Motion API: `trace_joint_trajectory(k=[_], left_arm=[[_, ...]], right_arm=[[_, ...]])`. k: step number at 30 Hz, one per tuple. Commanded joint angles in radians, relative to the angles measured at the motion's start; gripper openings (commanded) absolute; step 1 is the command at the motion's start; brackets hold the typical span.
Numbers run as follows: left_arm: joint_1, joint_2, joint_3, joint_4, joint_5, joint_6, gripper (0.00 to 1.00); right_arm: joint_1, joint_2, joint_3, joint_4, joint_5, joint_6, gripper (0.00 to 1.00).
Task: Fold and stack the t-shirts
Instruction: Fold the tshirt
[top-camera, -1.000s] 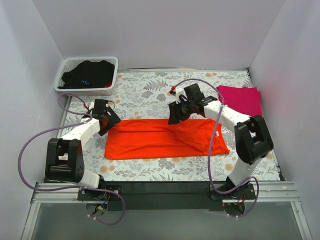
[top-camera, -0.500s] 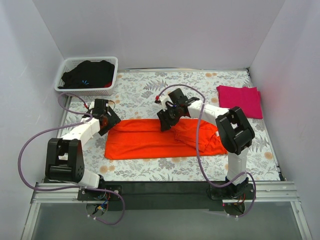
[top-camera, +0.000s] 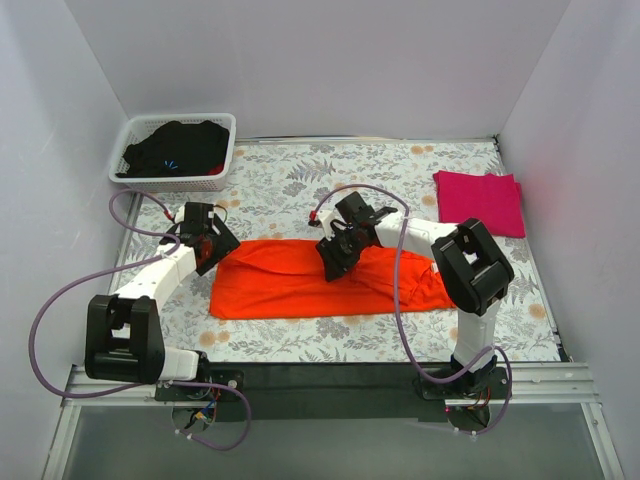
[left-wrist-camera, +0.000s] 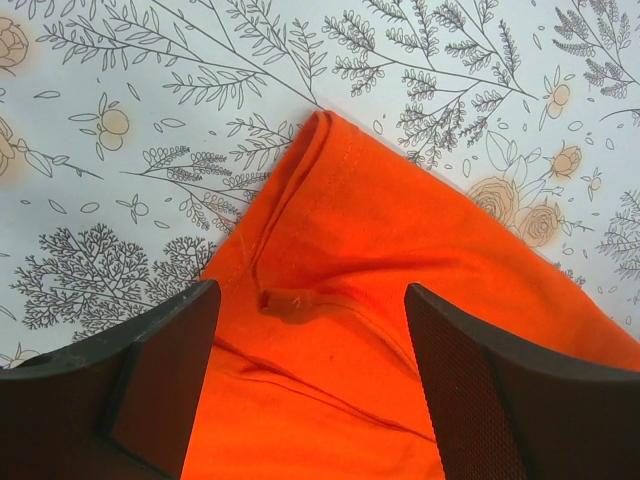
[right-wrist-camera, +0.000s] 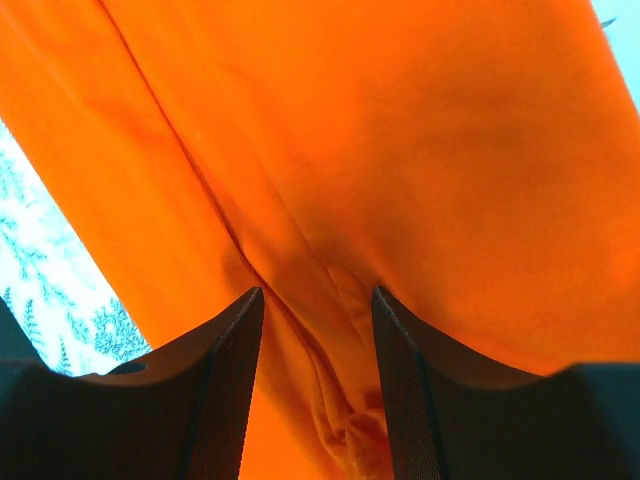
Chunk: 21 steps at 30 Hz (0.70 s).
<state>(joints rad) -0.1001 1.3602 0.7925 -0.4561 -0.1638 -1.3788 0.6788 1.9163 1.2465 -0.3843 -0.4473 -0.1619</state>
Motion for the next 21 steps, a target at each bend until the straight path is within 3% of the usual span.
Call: trace_joint_trajectory(k=[1,9,21], left_arm=[[0.003,-0.029,-0.003,-0.009,0.009,-0.02,0.69],[0.003,0.036,0.007,-0.012,0.026,-0.08,0.6],[0.003,0.062,-0.012,-0.019,0.032,-0.218,0.59]], right_arm=[[0.018,-0.045,-0.039,-0.024,0.007,-0.011,0.46],[0.018,-0.036,-0.048,-0.005,-0.001,-0.005,0.45],[0.019,-0.039,-0.064,0.016,-0.008,-0.007,0.45]])
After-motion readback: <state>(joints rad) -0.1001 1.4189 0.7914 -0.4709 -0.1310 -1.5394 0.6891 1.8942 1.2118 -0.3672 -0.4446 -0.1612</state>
